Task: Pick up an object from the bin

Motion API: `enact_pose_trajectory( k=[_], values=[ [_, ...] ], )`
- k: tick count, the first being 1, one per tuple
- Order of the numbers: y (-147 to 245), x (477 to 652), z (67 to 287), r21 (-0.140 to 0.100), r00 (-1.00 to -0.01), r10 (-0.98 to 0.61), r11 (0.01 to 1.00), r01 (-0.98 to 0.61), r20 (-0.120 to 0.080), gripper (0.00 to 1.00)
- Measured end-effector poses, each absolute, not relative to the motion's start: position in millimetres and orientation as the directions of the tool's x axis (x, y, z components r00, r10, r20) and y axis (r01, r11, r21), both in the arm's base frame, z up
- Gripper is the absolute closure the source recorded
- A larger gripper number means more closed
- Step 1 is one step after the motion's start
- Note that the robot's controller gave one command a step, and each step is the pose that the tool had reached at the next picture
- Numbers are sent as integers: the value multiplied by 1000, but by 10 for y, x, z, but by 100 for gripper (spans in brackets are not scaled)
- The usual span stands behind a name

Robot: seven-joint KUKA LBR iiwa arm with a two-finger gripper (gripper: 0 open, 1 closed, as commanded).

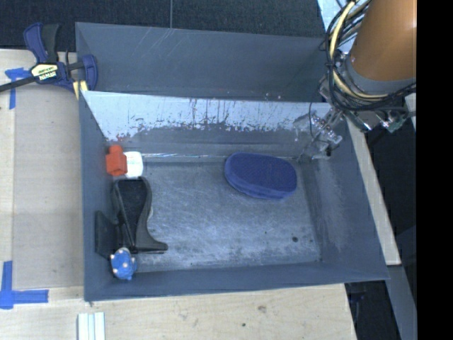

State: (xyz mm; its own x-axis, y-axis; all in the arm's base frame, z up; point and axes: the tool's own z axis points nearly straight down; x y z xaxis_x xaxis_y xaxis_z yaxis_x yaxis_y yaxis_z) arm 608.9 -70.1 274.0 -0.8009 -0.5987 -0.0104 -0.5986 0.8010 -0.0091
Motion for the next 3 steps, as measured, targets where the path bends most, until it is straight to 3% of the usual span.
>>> enact_pose_trajectory(
  k=[1, 2, 3],
  values=[
    [-387, 5931, 1978, 2, -998, -70, 998, -70, 1, 100],
    [-399, 5940, 1997, 0, -997, -71, 997, -71, -3, 0],
    [-418, 6112, 709, -2, -945, -327, 945, -327, -11, 0]
  ],
)
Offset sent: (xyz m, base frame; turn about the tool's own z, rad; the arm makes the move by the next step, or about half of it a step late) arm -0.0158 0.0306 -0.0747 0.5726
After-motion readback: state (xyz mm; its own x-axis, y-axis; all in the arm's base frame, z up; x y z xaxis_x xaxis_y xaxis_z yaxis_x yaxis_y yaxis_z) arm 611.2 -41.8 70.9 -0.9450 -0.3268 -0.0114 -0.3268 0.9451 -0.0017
